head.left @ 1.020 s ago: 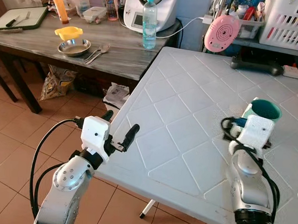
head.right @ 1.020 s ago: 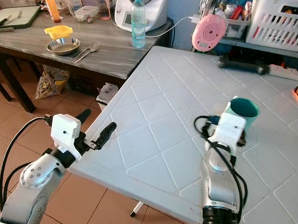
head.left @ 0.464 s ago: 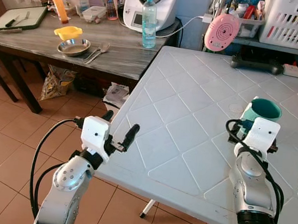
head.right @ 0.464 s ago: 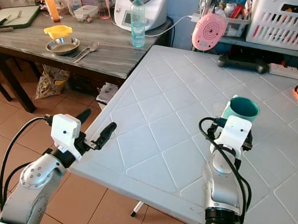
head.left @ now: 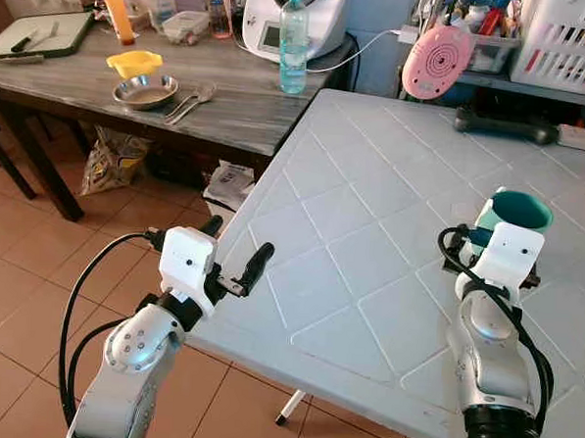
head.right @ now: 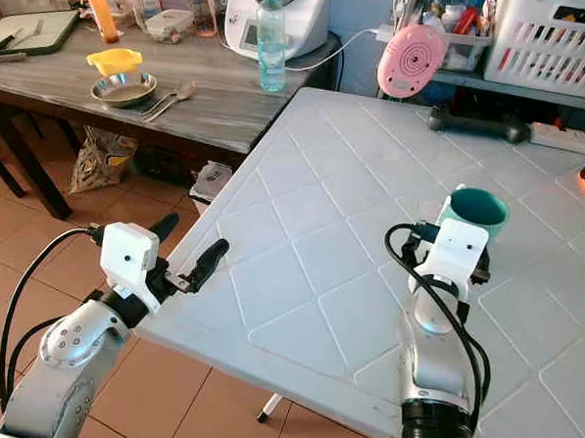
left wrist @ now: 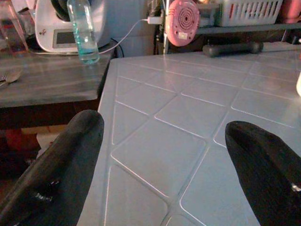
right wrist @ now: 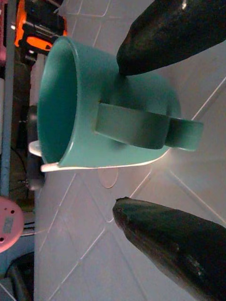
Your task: Setting the table
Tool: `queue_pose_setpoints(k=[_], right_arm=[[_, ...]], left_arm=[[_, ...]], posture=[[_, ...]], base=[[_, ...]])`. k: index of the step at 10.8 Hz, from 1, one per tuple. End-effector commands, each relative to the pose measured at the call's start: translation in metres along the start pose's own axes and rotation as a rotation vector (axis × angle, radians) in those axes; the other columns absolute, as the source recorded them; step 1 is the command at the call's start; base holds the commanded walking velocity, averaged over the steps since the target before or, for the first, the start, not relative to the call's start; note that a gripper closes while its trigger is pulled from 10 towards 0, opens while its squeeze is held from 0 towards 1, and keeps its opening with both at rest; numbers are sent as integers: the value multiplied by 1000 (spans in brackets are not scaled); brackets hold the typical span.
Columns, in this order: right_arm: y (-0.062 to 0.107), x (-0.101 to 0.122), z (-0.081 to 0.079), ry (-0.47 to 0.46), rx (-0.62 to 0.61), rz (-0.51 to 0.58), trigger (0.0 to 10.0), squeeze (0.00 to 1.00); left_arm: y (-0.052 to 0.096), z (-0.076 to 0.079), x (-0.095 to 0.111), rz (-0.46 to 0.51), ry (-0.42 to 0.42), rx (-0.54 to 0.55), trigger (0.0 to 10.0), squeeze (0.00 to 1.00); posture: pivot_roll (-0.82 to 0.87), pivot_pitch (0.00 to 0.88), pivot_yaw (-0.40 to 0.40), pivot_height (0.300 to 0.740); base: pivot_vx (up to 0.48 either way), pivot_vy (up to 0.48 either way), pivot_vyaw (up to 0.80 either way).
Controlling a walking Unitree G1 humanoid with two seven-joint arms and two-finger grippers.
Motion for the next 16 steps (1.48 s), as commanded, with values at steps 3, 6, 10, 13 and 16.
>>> queue_pose_setpoints(k=[3,6,10,13,16], right_arm=[[-3,3,-6,-23,28,23,0,0],[-2,3,-7,-18,27,20,0,0],[-2,-4,15,25,-33,-4,10000,0],[-5,0,30,56,-79,6,10000,0],[-2,3,44,91,-119,16,10000,0]], left_arm=[[-1,-2,0,-2,-12,9,10000,0],[-2,-2,0,-1,-11,10,10000,0],[-2,-2,-1,-2,-6,9,10000,0],[-3,-2,-2,-3,-6,7,10000,0],[-4,-2,-2,-2,-7,10,10000,0]], posture=[[104,39,37,740],[102,36,35,740],[92,38,37,740],[85,39,41,740],[76,33,41,740]], base=[[0,0,0],[0,0,0],[0,0,0],[0,0,0],[0,0,0]])
Point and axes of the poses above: a point about 5 cm out from each wrist's last joint towards the gripper, its own y axis pointing back from the gripper into the wrist, its own x axis along the axis of the wrist's last joint, z = x × y, the point moved 1 cm from there along -y, pointing out of the wrist towards the gripper
